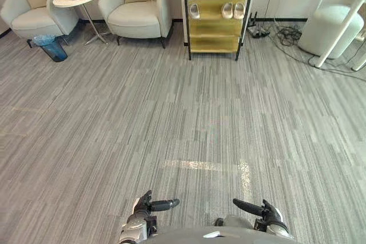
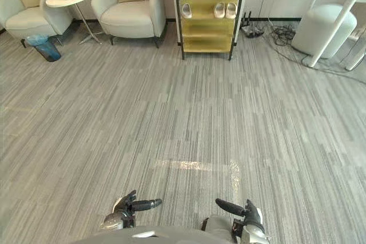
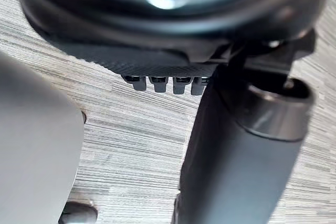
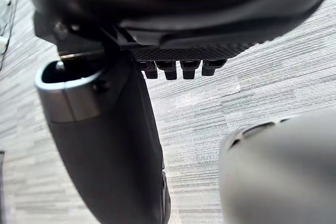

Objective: Pick up cushions and gather them together orderly.

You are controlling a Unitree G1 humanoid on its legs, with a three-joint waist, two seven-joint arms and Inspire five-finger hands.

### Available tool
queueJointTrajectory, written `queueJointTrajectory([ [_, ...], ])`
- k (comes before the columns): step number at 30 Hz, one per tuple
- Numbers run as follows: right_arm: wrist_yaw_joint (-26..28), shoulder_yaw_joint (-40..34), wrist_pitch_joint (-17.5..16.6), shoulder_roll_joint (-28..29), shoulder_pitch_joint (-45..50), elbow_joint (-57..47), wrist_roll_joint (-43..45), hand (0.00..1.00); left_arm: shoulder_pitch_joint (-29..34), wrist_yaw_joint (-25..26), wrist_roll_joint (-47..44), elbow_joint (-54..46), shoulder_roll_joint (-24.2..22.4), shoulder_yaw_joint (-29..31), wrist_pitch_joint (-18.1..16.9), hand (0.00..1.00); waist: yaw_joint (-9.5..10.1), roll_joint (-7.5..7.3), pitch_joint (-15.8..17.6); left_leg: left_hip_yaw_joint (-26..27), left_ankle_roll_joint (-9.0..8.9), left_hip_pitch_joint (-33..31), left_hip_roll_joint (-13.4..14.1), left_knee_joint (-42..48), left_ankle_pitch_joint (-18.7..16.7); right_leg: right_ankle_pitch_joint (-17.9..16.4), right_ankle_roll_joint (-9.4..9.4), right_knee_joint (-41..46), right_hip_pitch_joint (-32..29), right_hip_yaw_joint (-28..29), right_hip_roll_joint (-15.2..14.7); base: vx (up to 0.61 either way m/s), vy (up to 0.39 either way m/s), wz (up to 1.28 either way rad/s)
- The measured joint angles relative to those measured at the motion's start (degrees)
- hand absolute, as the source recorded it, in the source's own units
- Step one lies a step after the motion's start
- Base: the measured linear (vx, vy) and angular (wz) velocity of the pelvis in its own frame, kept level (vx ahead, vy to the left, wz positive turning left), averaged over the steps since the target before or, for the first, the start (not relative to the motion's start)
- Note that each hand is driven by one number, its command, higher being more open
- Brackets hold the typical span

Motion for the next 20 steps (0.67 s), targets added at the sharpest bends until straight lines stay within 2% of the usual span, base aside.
queueJointTrajectory([
  [1,-0.01,0.51,-0.09,0.02,0.47,-0.26,0.02,1.0,0.08,-0.16,0.31,-0.97,0.12,0.0,-0.01,1.0,0.09,-0.2,0.08,0.1,-1.13,-3.55,0.87,8.9,-0.13,-0.22,-0.38,-1.95,2.49,-0.9,0.39,0.2,-0.185,0.42],
  [2,-0.01,0.64,-0.11,0.02,0.66,-0.41,0.03,1.0,0.21,-0.19,0.46,-1.61,0.06,0.0,-0.02,1.0,0.2,-0.13,0.1,0.25,-1.44,-5.75,1.63,13.67,-0.08,-0.35,-0.59,-2.71,3.45,-1.18,0.63,0.16,-0.119,0.33],
  [3,-0.01,1.12,-0.08,0.07,0.97,-0.93,0.11,1.0,0.74,-0.19,0.6,-3.29,-0.28,0.28,-0.16,1.0,0.52,0.37,0.25,1.42,-0.76,-10.42,3.4,23.61,-0.66,-0.58,-0.96,-4.02,5.48,-1.72,1.32,0.11,-0.056,0.15],
  [5,0.0,1.51,-0.05,0.65,0.98,-0.92,0.51,1.0,1.18,-0.2,0.99,-4.42,-0.35,0.35,-0.6,1.0,0.66,0.32,0.18,4.51,-0.13,-13.94,4.26,25.93,-2.63,-0.52,-0.86,-5.8,7.57,-1.68,1.47,0.15,0.027,-0.06],
  [7,0.05,1.47,0.09,1.19,0.9,-0.97,1.17,1.0,1.1,-0.19,1.0,-4.25,-0.31,0.27,-0.75,1.0,0.68,0.3,0.2,5.85,0.29,-13.86,3.04,15.1,-2.41,-0.36,-0.37,-6.56,8.89,-0.79,1.17,0.21,0.098,-0.26],
  [8,0.02,1.38,0.12,1.31,0.91,-1.36,1.17,1.0,0.96,-0.26,1.11,-4.13,-0.33,-0.03,-0.68,1.0,0.56,0.46,0.23,5.61,1.46,-13.6,1.88,4.63,2.23,-0.69,0.75,-6.62,9.07,-0.53,1.18,0.21,0.165,-0.15],
  [9,0.0,0.99,0.22,1.39,0.85,-1.14,1.07,1.0,0.78,-0.41,1.22,-4.02,0.23,-0.12,-0.62,1.0,0.75,0.02,0.14,5.04,0.1,-12.87,0.66,1.55,3.58,-1.12,1.52,-6.69,9.27,-0.19,0.6,0.27,0.159,0.04],
  [12,0.11,0.41,0.43,3.3,1.27,-1.0,1.05,1.0,0.63,-0.23,1.46,-3.11,2.11,-0.22,-0.64,1.0,0.63,-3.44,-0.59,5.04,1.7,-9.1,-3.63,-7.15,6.84,-0.85,2.36,-8.61,9.64,0.87,-2.36,0.21,0.092,0.22],
  [16,0.13,0.41,0.55,3.41,1.32,-1.05,0.95,1.0,0.29,-0.16,1.51,-1.83,1.91,-0.69,-0.56,1.0,0.61,-3.11,-0.68,5.52,2.31,-5.29,-5.32,-11.65,7.82,-0.68,2.66,-8.8,11.23,1.88,-3.63,0.13,0.081,0.02],
  [20,0.23,0.32,0.52,3.13,1.18,-0.48,0.94,1.0,0.23,-0.38,1.52,-1.26,2.28,-2.73,-0.62,1.0,0.56,-2.99,-0.96,5.32,1.94,-3.38,-5.75,-16.84,10.13,-0.26,3.27,-9.39,10.94,3.47,-3.4,0.03,-0.001,0.02],
])
